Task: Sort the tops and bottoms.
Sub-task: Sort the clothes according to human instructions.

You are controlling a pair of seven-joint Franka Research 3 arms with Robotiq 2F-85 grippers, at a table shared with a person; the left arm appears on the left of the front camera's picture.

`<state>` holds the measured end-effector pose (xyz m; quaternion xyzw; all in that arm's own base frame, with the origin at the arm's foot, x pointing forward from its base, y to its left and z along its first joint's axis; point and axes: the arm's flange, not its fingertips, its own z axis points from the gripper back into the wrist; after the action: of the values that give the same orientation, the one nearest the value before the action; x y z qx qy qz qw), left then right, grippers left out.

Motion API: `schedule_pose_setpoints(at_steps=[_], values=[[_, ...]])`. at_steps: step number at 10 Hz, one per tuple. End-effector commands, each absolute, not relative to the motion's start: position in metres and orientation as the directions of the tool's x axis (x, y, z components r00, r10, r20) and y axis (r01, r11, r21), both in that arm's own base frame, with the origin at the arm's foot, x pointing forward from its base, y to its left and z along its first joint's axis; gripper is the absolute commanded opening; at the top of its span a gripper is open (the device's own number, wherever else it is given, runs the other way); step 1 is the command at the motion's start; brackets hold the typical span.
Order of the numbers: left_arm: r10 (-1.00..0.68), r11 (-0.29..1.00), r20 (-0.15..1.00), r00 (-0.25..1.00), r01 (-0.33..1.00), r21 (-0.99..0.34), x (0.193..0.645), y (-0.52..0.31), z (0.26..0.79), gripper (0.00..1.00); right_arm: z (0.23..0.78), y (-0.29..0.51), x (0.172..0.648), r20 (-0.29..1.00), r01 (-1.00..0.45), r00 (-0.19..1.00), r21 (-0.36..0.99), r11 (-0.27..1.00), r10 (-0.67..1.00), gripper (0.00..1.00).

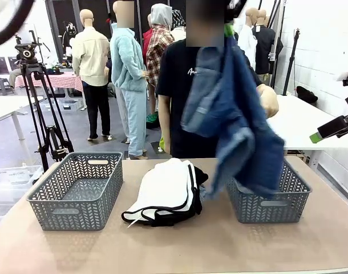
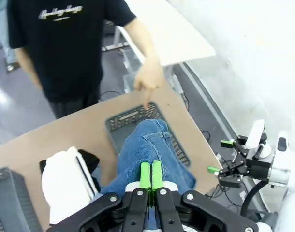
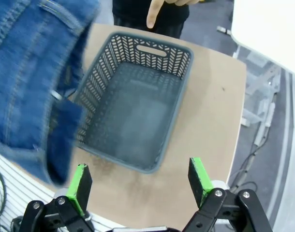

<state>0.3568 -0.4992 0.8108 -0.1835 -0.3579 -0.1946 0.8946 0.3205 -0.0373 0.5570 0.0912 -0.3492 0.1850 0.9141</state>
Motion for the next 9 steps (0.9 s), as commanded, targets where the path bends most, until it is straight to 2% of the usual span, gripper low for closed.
schedule_pose_setpoints(at_steps=[1,2,8,9], values=[[-0.275,0.844,0.695,0.665,0.512,-0.156,0.387,-0.542,0.832,0.00,0.557,-0.038,0.322,0.680,-0.404,0.680,0.036,0.914,0.274,1.00],[-0.217,0.857,0.712,0.668,0.480,-0.189,0.357,-0.499,0.811,0.00,0.557,-0.038,0.322,0.680,-0.404,0.680,0.036,0.914,0.274,1.00],[-0.228,0.851,0.714,0.662,0.492,-0.185,0.360,-0.507,0.816,0.00,0.557,-0.038,0.322,0.680,-0.404,0.680,0.036,0.914,0.274,1.00],[-0.203,0.851,0.726,0.657,0.485,-0.201,0.386,-0.522,0.816,0.00,0.557,-0.038,0.322,0.680,-0.404,0.680,0.036,0.914,0.274,1.00]])
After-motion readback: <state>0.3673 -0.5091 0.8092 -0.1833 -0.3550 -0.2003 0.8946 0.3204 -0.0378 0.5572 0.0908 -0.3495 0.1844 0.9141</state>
